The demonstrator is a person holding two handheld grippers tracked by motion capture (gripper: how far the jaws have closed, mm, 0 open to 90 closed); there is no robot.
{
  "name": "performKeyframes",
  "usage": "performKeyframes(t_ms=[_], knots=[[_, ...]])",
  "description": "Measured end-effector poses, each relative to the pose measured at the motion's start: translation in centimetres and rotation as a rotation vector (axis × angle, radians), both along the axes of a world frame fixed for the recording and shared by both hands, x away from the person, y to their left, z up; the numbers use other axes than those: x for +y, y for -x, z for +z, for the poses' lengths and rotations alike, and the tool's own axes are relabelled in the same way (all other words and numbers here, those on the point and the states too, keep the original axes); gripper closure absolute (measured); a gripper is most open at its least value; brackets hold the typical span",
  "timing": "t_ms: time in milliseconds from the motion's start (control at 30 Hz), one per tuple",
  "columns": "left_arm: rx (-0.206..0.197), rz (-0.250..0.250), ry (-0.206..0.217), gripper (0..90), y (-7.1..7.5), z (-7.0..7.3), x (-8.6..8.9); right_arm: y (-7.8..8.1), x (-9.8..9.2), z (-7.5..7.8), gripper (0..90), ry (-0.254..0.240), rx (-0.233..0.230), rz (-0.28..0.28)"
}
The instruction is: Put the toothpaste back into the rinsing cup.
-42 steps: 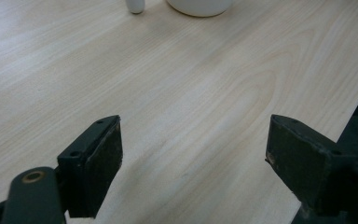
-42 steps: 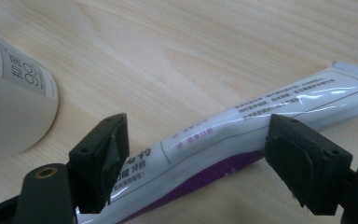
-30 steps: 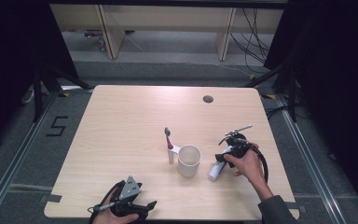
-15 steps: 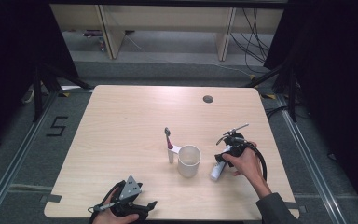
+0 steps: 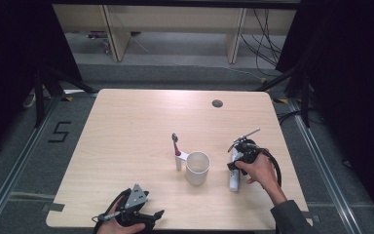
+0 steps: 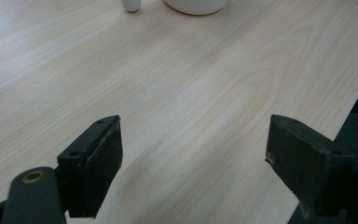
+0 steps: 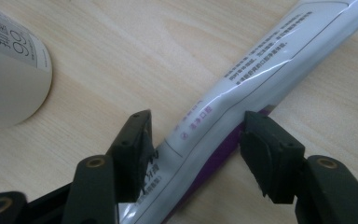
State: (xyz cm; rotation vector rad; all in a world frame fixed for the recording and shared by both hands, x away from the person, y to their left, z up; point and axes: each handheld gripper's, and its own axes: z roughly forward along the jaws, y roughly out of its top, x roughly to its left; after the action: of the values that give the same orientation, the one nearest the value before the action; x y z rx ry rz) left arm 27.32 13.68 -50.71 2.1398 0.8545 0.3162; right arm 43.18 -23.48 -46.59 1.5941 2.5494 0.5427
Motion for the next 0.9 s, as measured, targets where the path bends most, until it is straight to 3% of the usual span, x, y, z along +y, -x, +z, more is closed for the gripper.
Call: performKeyframes(t_ms=[233, 367, 433, 533, 567, 633, 733, 900], knots=[[0.006, -0.005, 0.013, 18.2, 0.1, 0.0, -0.1, -0.5, 0.1, 0.1, 49.6, 0.018, 0.038, 0.014], [0.003, -0.003, 0.007, 18.2, 0.1, 0.0, -0.2, -0.9, 0.0, 0.0, 53.4, 0.051, 0.033, 0.025], [0.007, -0.008, 0.01, 18.2, 0.2, -0.1, -0.2, -1.1, 0.2, 0.1, 55.5, 0.051, 0.068, 0.013], [0.004, -0.007, -0.003, 18.2, 0.1, -0.1, -0.2, -1.4, -0.1, 0.0, 57.0, 0.056, 0.057, 0.035], [0.007, -0.004, 0.012, 18.2, 0.2, -0.1, -0.3, -1.3, 0.0, 0.1, 57.5, 0.052, 0.082, 0.015], [0.008, -0.004, 0.021, 18.2, 0.2, -0.1, -0.3, -1.6, -0.2, -0.2, 59.9, 0.071, 0.061, 0.041], [0.009, -0.003, 0.022, 18.4, 0.2, -0.2, -0.4, -1.8, -0.4, -0.2, 60.5, 0.101, 0.074, 0.054], [0.01, -0.003, 0.023, 18.6, 0.2, -0.2, -0.4, -1.8, -0.4, -0.4, 61.1, 0.091, 0.094, 0.057]])
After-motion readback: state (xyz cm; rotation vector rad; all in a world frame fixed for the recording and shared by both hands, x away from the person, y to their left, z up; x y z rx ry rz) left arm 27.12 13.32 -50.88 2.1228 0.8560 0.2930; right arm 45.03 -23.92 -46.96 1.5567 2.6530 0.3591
